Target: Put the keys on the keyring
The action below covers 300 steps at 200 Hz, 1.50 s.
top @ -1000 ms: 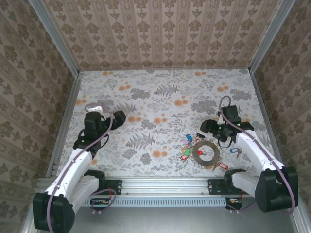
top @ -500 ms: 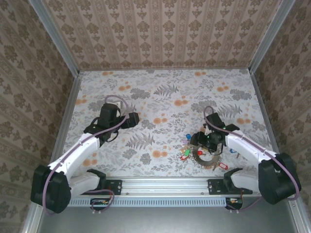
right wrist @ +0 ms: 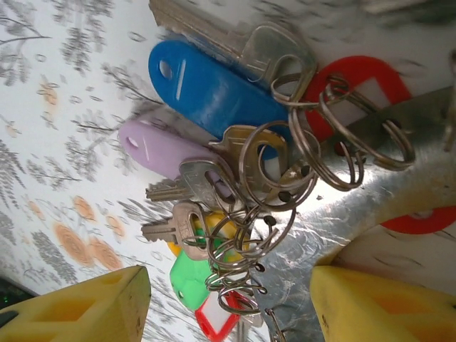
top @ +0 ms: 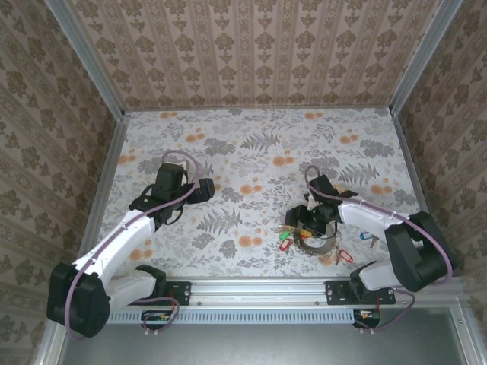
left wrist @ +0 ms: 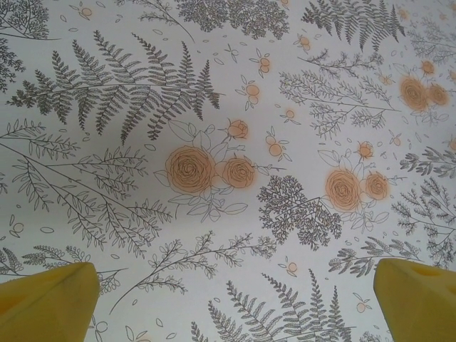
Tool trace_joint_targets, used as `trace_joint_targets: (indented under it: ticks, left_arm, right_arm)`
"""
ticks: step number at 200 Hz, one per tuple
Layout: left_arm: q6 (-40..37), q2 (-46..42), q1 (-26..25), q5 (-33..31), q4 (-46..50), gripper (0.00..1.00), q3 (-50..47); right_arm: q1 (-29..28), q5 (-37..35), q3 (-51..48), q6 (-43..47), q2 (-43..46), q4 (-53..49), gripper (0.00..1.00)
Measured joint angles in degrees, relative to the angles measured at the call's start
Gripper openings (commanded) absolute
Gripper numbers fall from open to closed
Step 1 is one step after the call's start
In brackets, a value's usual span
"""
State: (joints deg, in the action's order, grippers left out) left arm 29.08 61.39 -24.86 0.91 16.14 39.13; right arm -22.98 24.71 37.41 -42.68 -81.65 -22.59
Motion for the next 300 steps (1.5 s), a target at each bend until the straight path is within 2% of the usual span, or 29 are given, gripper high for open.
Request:
trace_joint_targets:
  ticks: [65, 104, 131, 154, 189, 224, 251, 276, 300]
  left_arm:
    - [-0.6, 1.6, -0.5, 0.9, 0.4, 1.0, 3.8]
    - [-0.5, 5.5, -4.3, 0.6, -1.3, 1.0, 6.1]
    - [0.5, 8.3, -5.1, -1.1, -2.8, 1.0, 6.6]
    - [1.4, 10.3, -5.1, -2.8, -3.0, 1.0, 8.4]
    - [5.1, 10.0, -5.1, -6.6, -5.1, 1.0, 9.1]
    - [9.9, 8.0, -5.2, -12.0, -6.5, 0.99, 5.9]
    - [12.1, 7.2, -6.0, -18.3, -6.8, 0.99, 1.7]
    - [12.1, 10.3, -5.9, -22.6, -6.4, 0.99, 2.6]
    - [12.2, 15.4, -6.3, -23.9, -6.8, 0.99, 5.6]
  right_arm:
    - [-4.1, 2.7, 11.3, -5.7, -14.4, 11.8, 0.65]
    - [-5.7, 0.7, 15.8, -10.1, -18.7, 16.5, 0.64]
    - [-5.9, -4.8, 16.2, -8.9, -16.0, 12.9, 0.67]
    - [-5.4, -11.8, 16.0, -5.5, -6.6, 6.6, 0.68]
    - [-2.5, -13.8, 10.8, -2.4, 5.1, 5.8, 0.67]
    - [-3.2, -12.2, 2.3, -2.5, 4.7, 7.1, 0.67]
    - [-4.8, -12.2, -0.1, -3.0, 2.7, 9.6, 0.67]
    - [-7.3, -13.5, -2.1, -5.2, 1.0, 13.8, 0.67]
    - [-9.7, -15.6, -4.2, -7.3, 1.7, 18.3, 0.66]
